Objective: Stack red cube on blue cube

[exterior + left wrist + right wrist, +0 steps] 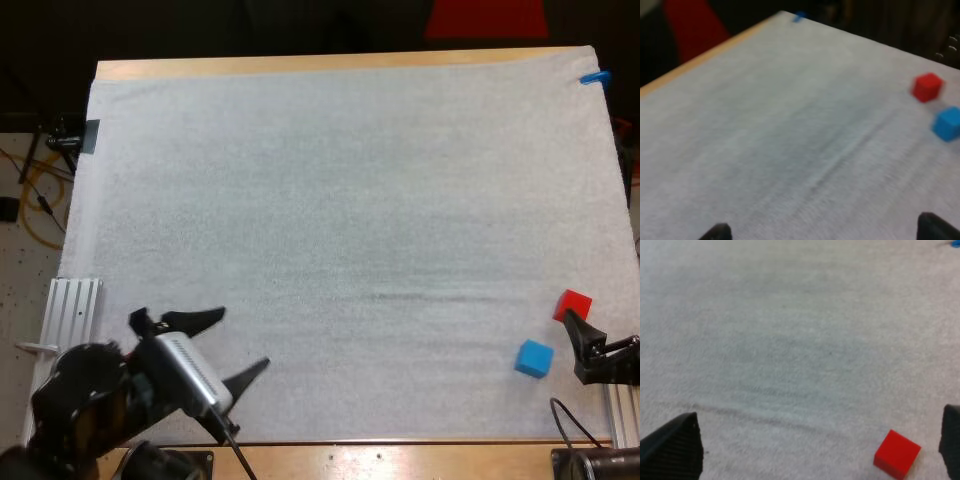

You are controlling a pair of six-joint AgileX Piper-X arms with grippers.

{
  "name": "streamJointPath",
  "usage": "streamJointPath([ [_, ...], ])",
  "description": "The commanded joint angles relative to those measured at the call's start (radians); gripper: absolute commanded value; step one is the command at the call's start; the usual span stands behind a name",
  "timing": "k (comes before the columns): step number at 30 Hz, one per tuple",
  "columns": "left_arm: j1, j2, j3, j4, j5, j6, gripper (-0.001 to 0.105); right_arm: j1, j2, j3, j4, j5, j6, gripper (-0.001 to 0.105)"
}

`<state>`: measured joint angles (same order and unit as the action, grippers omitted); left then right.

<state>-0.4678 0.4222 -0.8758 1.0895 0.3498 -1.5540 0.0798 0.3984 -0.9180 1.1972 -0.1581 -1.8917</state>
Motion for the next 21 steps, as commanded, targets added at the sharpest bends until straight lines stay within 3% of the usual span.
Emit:
streamJointPath([
  [1,-0.039,0.022,-0.019,0.029,0.014,0.021,0.069,-0.005,0.009,-0.023,0.027,-0.027,-0.018,0.093],
  [6,-0.11,0.067,-0.035,0.014,0.014,0.02,0.069,-0.005,0.074,-0.073,0.104,-0.01,-0.016,0.093],
  [10,-0.117,0.079,-0.035,-0.003,0.014,0.02,0.069,-0.005,0.188,-0.118,0.137,0.149,0.077,0.093],
  [13,-0.117,0.08,-0.035,-0.003,0.014,0.026,0.069,-0.005,0.285,-0.158,0.166,0.158,0.139,0.093],
  [21,-0.117,0.08,-0.035,-0.003,0.014,0.026,0.069,-0.005,0.532,-0.163,0.152,0.226,0.189,0.093],
])
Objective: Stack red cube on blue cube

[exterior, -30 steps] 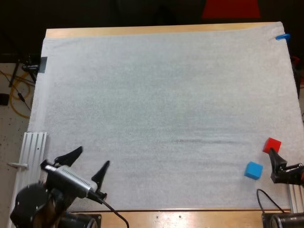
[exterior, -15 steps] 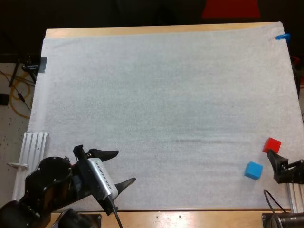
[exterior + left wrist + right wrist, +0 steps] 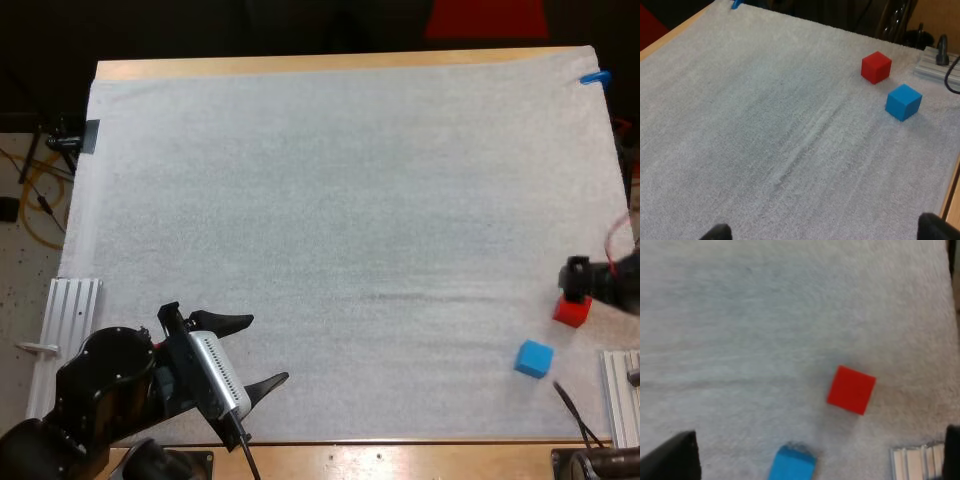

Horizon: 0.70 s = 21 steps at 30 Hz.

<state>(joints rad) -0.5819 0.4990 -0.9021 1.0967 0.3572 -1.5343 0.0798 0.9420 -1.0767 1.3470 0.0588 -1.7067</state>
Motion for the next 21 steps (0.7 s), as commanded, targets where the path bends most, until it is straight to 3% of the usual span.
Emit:
streamJointPath([
  [1,-0.003,0.003,-0.008,-0.01,0.007,0.006,0.069,-0.005,0.023,-0.001,-0.011,0.032,0.014,0.093],
  [6,-0.003,0.003,-0.008,-0.01,0.007,0.006,0.069,-0.006,0.103,0.038,-0.09,0.075,0.076,0.093],
  [15,-0.003,0.003,-0.008,-0.01,0.007,0.006,0.069,-0.015,0.202,0.219,-0.252,0.081,0.15,0.093],
  [21,-0.003,0.003,-0.008,-0.01,0.007,0.006,0.069,-0.115,0.318,0.286,-0.33,0.006,0.158,0.093],
])
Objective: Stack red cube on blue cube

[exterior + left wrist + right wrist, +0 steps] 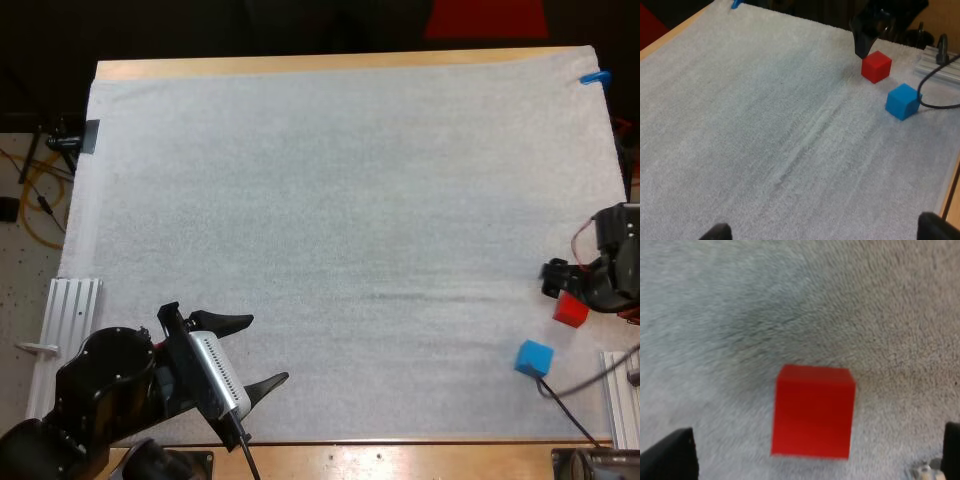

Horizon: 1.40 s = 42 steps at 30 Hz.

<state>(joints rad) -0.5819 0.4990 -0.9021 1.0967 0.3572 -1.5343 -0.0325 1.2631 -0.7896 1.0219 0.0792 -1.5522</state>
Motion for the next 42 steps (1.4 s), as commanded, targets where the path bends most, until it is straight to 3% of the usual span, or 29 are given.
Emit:
streamJointPath([
  [1,-0.003,0.003,-0.008,-0.01,0.007,0.006,0.069,-0.013,0.016,0.006,-0.019,-0.025,0.004,0.093],
  [12,-0.003,0.003,-0.008,-0.01,0.007,0.006,0.069,-0.011,0.181,0.014,-0.128,-0.032,-0.016,0.09],
  [20,-0.003,0.003,-0.008,-0.01,0.007,0.006,0.069,-0.011,0.219,0.014,-0.135,-0.032,-0.019,0.037],
  [26,-0.003,0.003,-0.008,-0.01,0.007,0.006,0.069,-0.011,0.196,0.012,-0.134,-0.032,-0.059,0.018],
  [33,-0.003,0.003,-0.008,-0.015,0.007,0.006,0.069,-0.011,0.028,0.012,-0.086,-0.032,-0.104,0.015],
  [42,-0.003,0.003,-0.008,-0.026,0.007,0.006,0.069,0.017,-0.25,-0.03,0.117,-0.039,-0.165,0.015],
])
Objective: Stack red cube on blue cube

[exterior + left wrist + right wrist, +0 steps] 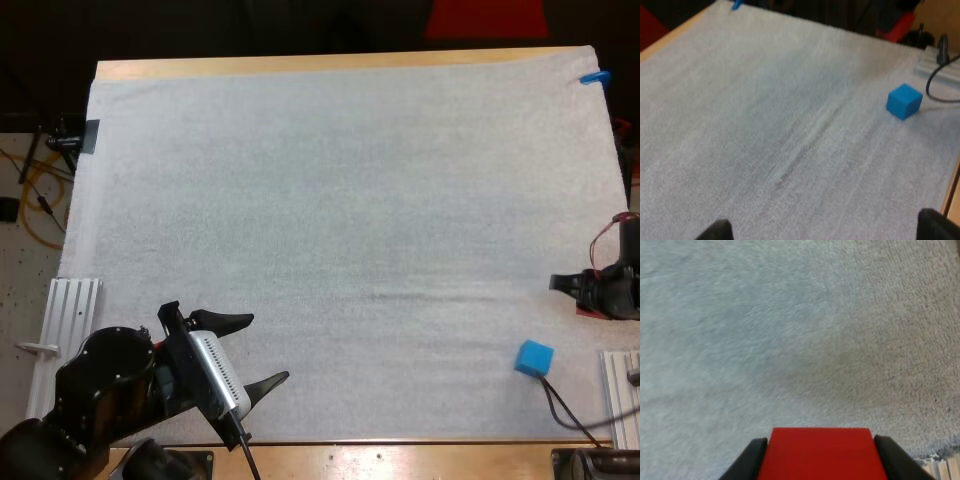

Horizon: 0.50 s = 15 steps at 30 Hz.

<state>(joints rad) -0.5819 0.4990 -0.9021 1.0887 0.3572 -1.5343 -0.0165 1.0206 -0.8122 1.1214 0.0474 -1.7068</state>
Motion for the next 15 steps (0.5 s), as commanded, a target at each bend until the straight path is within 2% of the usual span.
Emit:
streamJointPath([
  [1,-0.003,0.003,-0.008,-0.018,0.007,0.006,0.069,0.021,-0.035,-0.014,0.037,-0.007,-0.011,0.015],
  [8,-0.003,0.003,-0.008,-0.018,0.007,0.006,0.069,0.16,-0.156,-0.028,0.165,-0.007,0.034,0.015],
  [15,-0.003,0.003,-0.008,-0.018,0.007,0.006,0.069,0.284,-0.165,0.005,0.174,-0.007,0.081,0.015],
])
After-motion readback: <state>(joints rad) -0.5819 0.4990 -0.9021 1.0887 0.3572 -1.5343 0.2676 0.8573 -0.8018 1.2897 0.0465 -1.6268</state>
